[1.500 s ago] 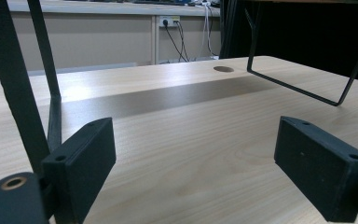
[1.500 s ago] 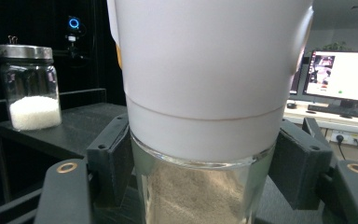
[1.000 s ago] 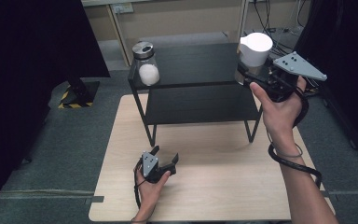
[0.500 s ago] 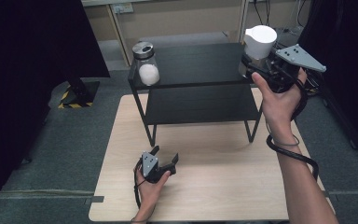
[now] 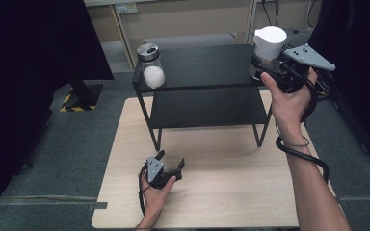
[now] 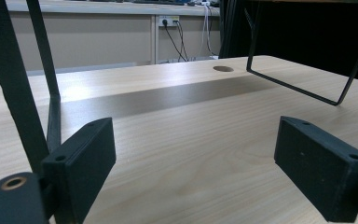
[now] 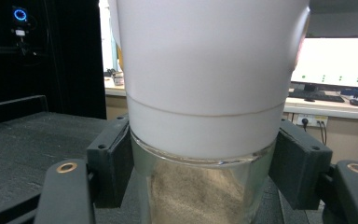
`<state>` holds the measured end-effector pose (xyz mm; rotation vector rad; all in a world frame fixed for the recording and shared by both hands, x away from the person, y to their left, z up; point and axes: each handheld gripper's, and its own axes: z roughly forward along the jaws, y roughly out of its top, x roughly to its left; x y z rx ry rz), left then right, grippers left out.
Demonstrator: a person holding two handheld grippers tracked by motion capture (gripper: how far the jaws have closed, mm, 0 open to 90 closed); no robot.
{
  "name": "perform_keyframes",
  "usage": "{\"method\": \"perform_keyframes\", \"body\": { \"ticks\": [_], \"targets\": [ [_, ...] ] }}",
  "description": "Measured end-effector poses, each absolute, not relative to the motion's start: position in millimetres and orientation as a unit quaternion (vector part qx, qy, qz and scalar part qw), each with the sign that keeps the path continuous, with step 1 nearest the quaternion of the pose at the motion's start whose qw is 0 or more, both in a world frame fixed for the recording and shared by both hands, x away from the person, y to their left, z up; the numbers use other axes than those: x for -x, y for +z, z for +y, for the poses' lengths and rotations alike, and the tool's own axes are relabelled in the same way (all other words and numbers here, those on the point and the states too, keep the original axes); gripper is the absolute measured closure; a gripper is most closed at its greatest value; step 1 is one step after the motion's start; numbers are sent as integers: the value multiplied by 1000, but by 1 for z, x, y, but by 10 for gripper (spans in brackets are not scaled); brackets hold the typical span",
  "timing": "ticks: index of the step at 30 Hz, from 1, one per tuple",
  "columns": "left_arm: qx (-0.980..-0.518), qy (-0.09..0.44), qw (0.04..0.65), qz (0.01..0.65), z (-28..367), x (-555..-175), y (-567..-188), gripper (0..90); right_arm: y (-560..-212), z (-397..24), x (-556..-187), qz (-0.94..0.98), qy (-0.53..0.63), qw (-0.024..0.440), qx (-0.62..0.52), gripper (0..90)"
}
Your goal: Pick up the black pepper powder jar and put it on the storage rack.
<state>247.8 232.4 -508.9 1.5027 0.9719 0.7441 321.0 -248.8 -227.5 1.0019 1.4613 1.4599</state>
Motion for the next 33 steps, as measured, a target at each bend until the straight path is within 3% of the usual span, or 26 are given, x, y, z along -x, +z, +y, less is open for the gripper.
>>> {"method": "perform_keyframes", "body": {
  "ticks": [23,33],
  "targets": [
    [-640,317,566,413,232,-248,-509,119,-228,-243,-329,572,584,403,-411,296],
    [-640,317,565,412,232,-248,-509,119,-229,-245,-325,573,583,407,-408,136]
  ]
}}
